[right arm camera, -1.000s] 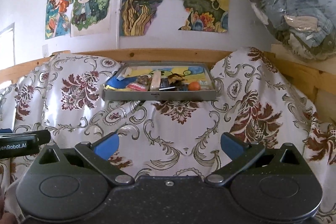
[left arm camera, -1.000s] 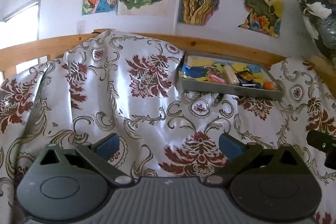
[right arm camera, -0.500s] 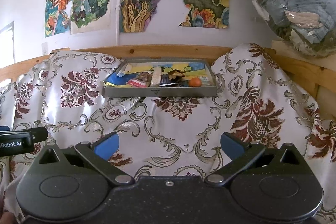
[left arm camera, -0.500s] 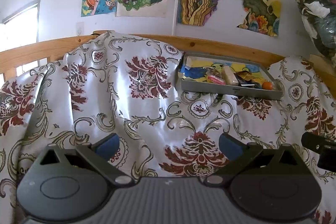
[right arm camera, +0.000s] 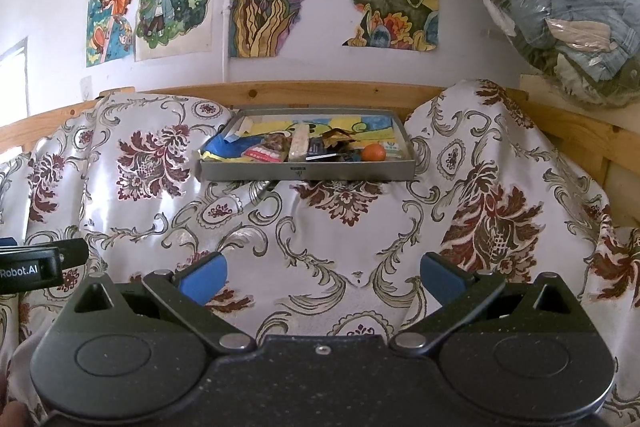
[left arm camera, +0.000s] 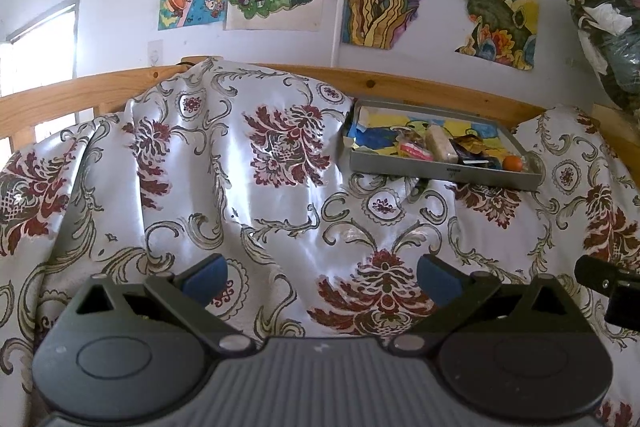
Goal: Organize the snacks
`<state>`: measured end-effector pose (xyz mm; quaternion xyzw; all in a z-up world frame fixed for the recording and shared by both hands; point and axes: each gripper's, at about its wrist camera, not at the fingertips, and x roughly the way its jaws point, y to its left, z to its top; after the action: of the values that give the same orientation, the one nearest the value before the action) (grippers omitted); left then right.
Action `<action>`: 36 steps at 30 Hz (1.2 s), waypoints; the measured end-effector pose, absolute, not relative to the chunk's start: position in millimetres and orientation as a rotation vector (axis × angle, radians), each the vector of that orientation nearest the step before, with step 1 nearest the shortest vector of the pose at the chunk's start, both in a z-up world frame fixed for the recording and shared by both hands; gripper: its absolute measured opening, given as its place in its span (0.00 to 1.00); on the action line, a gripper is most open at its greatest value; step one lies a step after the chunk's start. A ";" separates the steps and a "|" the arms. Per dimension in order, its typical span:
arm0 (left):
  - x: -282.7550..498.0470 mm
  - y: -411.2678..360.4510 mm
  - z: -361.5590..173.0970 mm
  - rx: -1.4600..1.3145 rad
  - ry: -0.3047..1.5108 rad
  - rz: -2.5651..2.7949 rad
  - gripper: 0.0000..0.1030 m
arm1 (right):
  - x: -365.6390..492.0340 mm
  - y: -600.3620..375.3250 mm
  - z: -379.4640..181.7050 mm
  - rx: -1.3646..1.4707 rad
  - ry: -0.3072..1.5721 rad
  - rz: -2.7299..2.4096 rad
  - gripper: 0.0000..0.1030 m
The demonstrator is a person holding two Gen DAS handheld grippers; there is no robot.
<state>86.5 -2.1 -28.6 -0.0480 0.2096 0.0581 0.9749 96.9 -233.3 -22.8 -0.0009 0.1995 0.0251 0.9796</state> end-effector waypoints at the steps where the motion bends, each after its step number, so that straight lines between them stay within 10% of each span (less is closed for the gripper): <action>1: 86.2 -1.9 -28.5 -0.097 0.423 0.118 1.00 | 96.9 -233.2 -22.8 -0.002 0.402 0.050 0.99; 36: 85.0 0.9 -28.2 -0.099 0.440 0.127 1.00 | 98.3 -231.9 -25.7 -0.004 0.410 0.051 0.99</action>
<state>85.0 0.9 -28.2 -0.0489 0.2178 0.0628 0.9727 98.3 -231.9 -25.7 -0.0021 0.2038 0.0256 0.9787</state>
